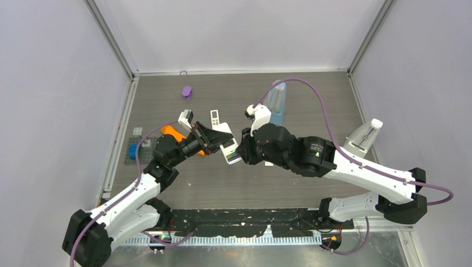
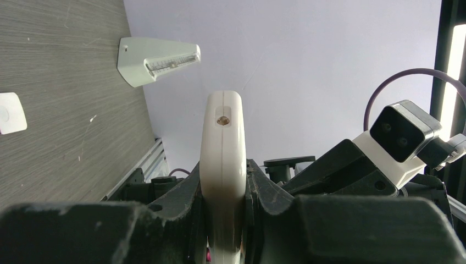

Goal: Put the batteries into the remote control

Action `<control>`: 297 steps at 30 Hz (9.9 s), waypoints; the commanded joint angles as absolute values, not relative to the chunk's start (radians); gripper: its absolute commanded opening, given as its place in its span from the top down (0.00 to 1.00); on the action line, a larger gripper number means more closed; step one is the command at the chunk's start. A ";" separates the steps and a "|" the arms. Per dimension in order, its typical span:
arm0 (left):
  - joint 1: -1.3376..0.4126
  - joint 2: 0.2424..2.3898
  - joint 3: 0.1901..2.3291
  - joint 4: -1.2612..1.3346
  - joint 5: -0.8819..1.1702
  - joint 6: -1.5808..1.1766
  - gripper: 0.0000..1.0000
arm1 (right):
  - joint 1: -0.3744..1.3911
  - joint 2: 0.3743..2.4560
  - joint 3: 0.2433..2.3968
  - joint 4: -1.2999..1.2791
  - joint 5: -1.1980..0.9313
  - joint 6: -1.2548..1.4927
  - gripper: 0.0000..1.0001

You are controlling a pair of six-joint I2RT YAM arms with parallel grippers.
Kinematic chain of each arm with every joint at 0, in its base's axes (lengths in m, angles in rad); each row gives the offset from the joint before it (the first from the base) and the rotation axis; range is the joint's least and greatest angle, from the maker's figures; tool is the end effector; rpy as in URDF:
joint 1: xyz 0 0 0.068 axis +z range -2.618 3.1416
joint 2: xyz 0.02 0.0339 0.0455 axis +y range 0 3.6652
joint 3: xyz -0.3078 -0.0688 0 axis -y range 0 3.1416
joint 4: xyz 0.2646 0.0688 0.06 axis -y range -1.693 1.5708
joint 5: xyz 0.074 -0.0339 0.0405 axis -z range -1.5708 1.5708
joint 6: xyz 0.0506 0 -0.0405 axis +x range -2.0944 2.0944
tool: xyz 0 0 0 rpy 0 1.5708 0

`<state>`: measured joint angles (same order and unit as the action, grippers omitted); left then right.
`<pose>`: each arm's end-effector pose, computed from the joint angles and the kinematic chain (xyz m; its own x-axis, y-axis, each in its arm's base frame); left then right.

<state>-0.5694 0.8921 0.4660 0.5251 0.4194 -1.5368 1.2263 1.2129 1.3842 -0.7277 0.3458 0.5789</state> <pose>0.1676 -0.1317 0.3102 -0.8304 -0.5523 -0.0740 0.1115 -0.0345 -0.9932 0.1060 0.2445 0.4418 -0.5806 -0.0941 -0.8087 -0.5623 0.7647 0.3147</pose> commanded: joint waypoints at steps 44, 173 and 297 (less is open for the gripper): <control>-0.573 0.910 0.434 0.636 0.335 -1.699 1.00 | 1.312 1.414 1.396 -0.765 0.369 0.449 0.95; -0.232 0.712 0.431 0.077 0.619 -1.046 1.00 | 0.725 1.559 1.017 -0.662 0.024 -0.444 0.00; -0.434 0.697 0.201 0.525 0.468 -1.166 1.00 | 1.086 1.548 1.380 -0.701 -0.066 -0.104 0.49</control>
<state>-0.4309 0.6952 0.1574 0.4324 0.4358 -1.1873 1.0794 1.5368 1.3258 -0.6899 -0.0669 -0.0895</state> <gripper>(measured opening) 0.235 0.565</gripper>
